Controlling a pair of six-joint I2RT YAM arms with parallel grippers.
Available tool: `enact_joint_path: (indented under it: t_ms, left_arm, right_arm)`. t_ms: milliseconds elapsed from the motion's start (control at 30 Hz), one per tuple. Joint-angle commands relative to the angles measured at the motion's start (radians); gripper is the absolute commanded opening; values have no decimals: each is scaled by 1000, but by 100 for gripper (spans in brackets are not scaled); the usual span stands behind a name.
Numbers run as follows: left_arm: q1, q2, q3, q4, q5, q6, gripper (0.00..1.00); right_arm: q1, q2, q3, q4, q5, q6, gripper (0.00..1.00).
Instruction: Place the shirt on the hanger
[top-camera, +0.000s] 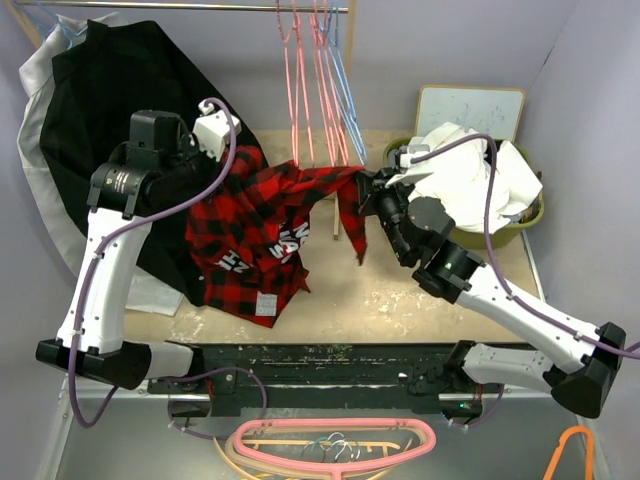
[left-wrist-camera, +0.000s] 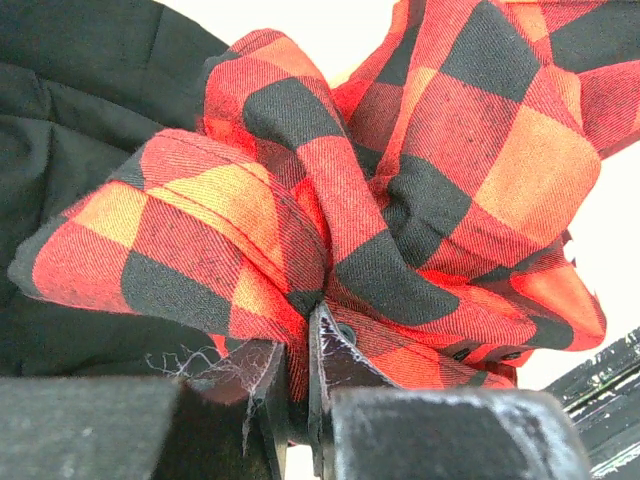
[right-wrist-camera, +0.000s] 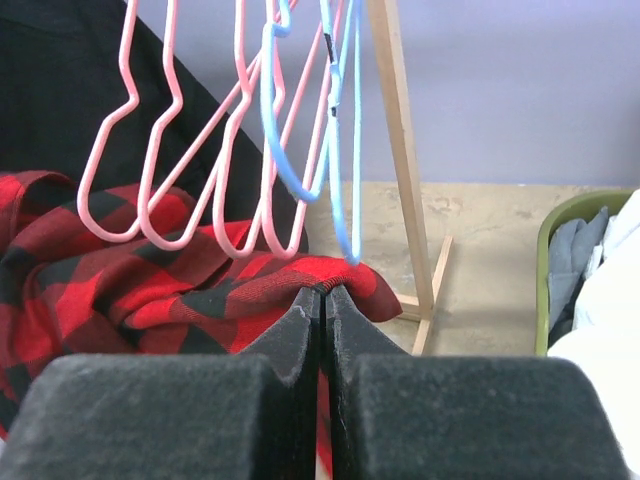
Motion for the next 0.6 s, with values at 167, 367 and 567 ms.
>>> enact_joint_path:
  t_ms: [167,367,567]
  left_arm:
    - [7,-1,28,11,-8,11,13]
    - [7,42,8,44,-30,-5,13]
    - [8,94,-24,129,-28,-5,13]
  right_arm:
    - [-114,50,-85,144,-93,99,0]
    - [-232,48,-122,49,-99,213,99]
    - [-241,-114,-292,215,-364,51,100]
